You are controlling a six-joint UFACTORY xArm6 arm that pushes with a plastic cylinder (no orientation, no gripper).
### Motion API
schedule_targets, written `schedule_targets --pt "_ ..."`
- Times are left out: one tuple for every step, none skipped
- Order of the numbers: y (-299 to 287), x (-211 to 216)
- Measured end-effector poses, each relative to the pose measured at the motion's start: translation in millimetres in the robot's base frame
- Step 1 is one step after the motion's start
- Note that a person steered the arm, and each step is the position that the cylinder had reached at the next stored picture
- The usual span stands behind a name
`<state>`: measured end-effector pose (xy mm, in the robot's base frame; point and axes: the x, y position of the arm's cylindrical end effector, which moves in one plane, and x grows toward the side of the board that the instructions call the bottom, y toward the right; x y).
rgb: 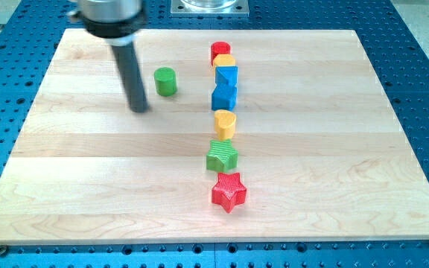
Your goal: Move the green circle to the top of the red circle
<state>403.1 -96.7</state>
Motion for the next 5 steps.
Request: schedule_targets --pt "32 -47" --pt "22 -104" --pt "7 -50" --pt "-37 -108" --pt "-12 -139"
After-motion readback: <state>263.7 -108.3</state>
